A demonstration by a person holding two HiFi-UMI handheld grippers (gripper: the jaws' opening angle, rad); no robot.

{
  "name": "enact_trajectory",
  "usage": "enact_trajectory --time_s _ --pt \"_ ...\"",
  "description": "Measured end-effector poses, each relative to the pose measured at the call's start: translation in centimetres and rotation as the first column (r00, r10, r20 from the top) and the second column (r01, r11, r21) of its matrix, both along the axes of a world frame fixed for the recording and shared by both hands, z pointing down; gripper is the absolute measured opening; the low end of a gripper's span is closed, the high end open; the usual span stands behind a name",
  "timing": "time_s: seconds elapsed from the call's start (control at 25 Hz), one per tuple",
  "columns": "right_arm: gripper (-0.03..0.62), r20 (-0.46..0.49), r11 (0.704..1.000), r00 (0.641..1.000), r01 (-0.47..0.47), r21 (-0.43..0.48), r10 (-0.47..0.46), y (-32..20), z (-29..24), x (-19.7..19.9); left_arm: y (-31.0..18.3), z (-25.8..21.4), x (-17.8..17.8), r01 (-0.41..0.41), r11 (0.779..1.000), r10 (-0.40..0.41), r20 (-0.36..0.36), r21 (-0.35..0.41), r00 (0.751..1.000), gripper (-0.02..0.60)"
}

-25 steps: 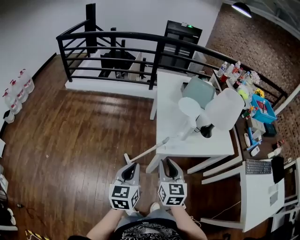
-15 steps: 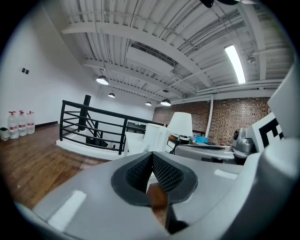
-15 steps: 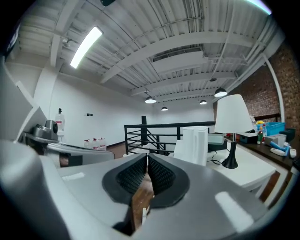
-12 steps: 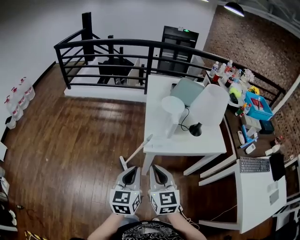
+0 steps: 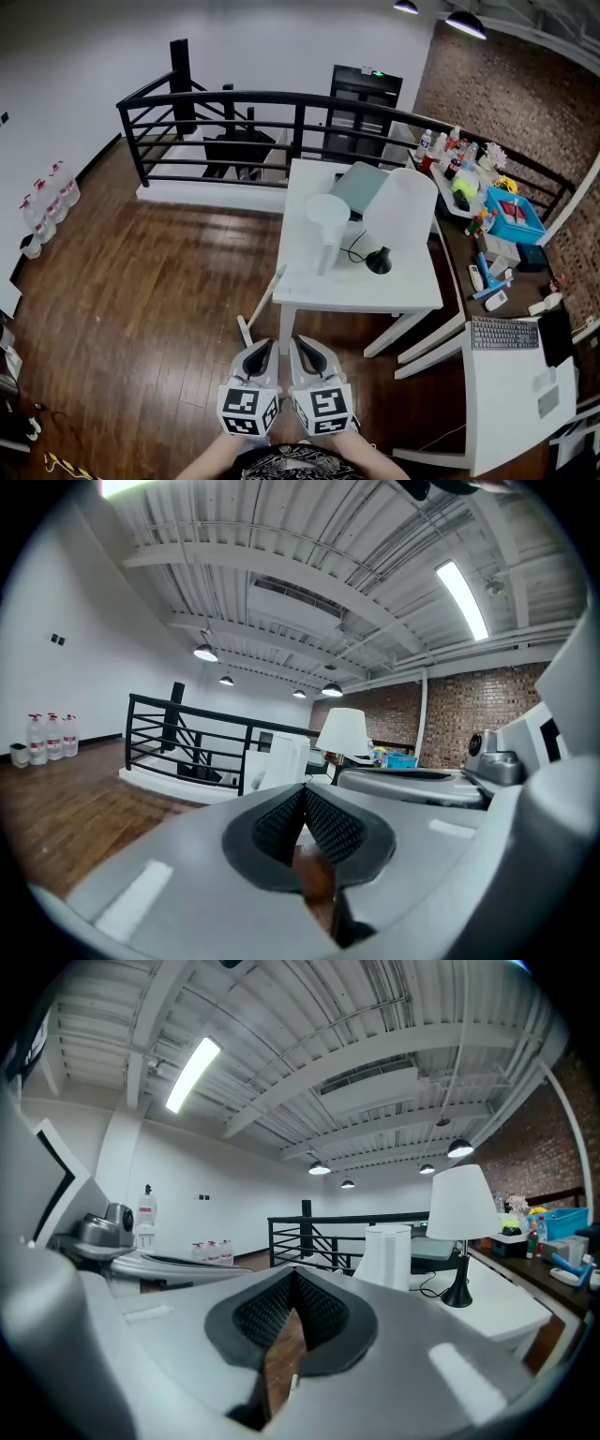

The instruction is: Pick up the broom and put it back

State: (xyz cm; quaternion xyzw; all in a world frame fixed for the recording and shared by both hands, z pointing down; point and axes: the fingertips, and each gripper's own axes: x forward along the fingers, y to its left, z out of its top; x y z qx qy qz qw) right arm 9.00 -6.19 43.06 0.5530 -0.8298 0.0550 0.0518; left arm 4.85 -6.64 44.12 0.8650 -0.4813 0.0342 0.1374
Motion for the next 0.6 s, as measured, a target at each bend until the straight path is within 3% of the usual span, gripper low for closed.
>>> enact_trajectory --time_s 0.6 --pt "0.0 0.014 0.999 0.999 0.04 0.014 -0.041 4.0 -0.4 2.1 4.6 -0.3 0.8 0.06 0.998 -0.061 0.021 0.016 0.998 0.006"
